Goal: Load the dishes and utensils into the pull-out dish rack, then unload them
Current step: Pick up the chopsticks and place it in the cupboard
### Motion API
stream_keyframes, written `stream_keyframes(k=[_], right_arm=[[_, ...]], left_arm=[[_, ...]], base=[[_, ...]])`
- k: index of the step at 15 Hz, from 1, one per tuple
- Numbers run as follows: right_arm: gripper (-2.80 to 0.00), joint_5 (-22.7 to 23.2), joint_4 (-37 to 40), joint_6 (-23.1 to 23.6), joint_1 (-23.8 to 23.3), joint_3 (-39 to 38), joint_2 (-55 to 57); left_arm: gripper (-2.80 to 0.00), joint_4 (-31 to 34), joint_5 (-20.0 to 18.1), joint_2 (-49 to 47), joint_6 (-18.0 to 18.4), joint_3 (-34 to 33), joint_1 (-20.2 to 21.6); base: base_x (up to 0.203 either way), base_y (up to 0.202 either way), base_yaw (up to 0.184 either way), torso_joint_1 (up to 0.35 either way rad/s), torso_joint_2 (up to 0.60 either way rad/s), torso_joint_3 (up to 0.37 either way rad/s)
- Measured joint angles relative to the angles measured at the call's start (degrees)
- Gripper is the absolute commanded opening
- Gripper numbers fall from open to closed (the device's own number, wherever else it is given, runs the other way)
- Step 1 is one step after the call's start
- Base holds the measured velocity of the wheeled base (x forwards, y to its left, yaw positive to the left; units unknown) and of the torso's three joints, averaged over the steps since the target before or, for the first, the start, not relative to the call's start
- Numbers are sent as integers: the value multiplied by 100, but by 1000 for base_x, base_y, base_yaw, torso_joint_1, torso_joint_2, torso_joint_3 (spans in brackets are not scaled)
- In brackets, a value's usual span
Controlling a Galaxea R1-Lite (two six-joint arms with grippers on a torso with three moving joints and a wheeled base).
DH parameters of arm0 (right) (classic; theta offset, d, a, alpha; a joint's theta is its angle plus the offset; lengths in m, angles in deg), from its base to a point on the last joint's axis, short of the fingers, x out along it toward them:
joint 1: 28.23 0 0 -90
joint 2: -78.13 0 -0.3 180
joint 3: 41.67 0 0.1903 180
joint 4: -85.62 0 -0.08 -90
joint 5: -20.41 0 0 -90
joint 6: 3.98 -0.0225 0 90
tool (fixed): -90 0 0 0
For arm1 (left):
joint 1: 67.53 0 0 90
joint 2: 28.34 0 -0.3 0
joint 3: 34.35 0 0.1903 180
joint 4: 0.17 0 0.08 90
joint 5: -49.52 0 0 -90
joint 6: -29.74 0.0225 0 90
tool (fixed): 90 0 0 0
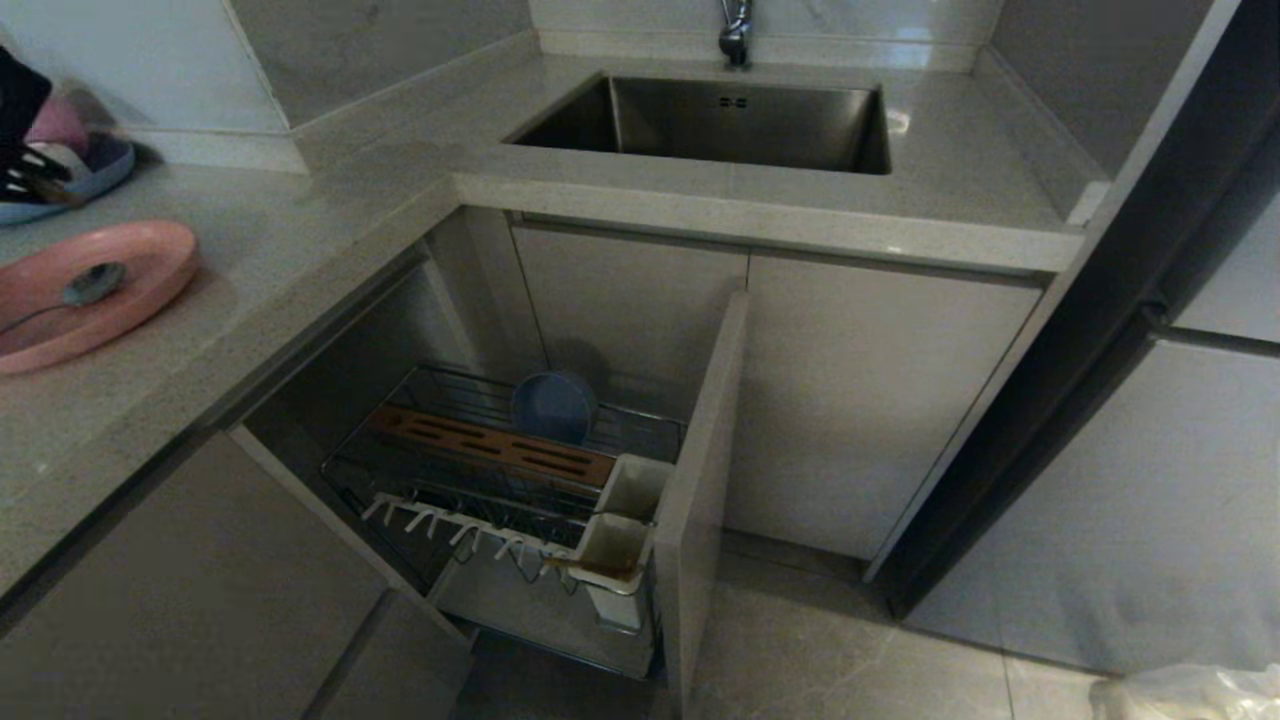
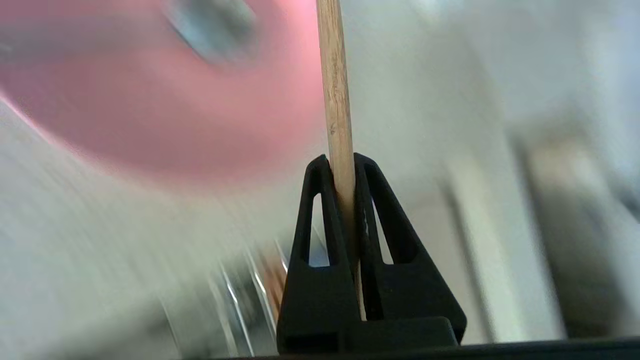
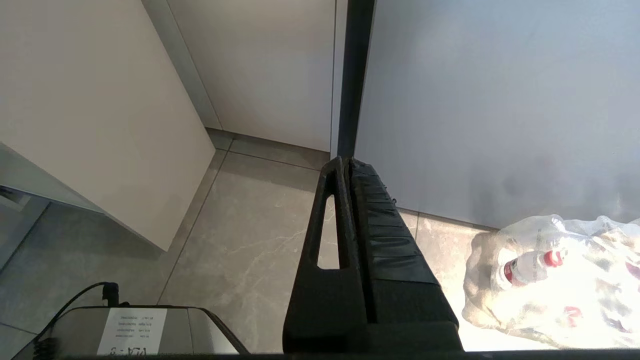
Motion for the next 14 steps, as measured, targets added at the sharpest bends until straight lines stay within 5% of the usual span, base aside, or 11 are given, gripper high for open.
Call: stream_keyframes(k=[3, 9, 11, 14], right_arm=[[-280, 1, -1, 1, 0, 0, 0], [-280, 0, 0, 0, 2, 0, 0], [-280, -1, 0, -1, 2, 0, 0], [-280, 1, 0, 4, 0, 0, 0]], left_arm=[[-280, 231, -1194, 558, 5, -129, -501], [-280, 1376, -4504, 1158, 7, -735, -809], [-280, 1740, -5147, 1179, 24, -1014, -916], [-280, 1990, -5397, 1061, 29, -1319, -1016]], base=[[0, 0, 0, 0, 0, 0], [0, 0, 0, 0, 0, 0], [0, 0, 0, 0, 0, 0], [0, 0, 0, 0, 0, 0]])
